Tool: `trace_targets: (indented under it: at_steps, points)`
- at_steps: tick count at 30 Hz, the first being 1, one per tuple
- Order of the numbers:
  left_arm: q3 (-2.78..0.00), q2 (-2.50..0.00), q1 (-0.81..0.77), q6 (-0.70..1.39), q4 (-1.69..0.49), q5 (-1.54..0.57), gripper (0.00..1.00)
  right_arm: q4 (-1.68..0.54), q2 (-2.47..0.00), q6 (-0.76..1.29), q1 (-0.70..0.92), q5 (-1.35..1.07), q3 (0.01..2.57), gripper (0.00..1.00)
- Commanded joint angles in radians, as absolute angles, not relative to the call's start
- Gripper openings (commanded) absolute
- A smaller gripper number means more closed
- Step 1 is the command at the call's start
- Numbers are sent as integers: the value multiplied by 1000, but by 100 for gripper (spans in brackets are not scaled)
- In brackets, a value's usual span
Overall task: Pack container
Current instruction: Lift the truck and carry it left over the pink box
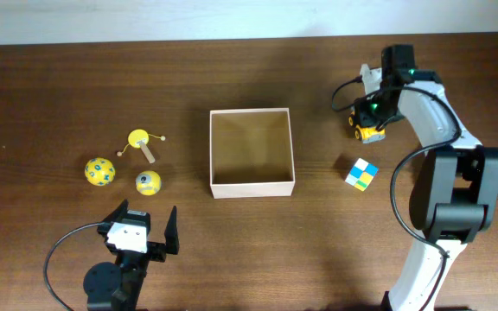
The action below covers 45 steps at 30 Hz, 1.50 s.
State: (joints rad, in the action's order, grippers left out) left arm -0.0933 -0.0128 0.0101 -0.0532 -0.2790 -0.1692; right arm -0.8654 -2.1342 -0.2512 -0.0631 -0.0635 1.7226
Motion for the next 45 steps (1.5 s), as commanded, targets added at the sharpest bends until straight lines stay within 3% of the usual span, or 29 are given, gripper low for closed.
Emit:
trace_targets:
  at_steps: [1,10,17,31,45]
  points:
    - [-88,-5,16,-69,-277,-179,99,-918,-2138,-257,-45,-51,1850,43]
    - [-88,-5,16,-69,-277,-179,99,-1190,-2138,-253,75,-149,2174,43]
    - [-88,-5,16,-69,-277,-179,99,-1353,-2138,-121,237,-158,2357,38]
    - [-88,-5,16,-69,-277,-179,99,-1341,-2138,74,567,-106,2374,39]
    - [-88,-5,16,-69,-277,-179,99,-1348,-2184,201,616,-32,2370,39]
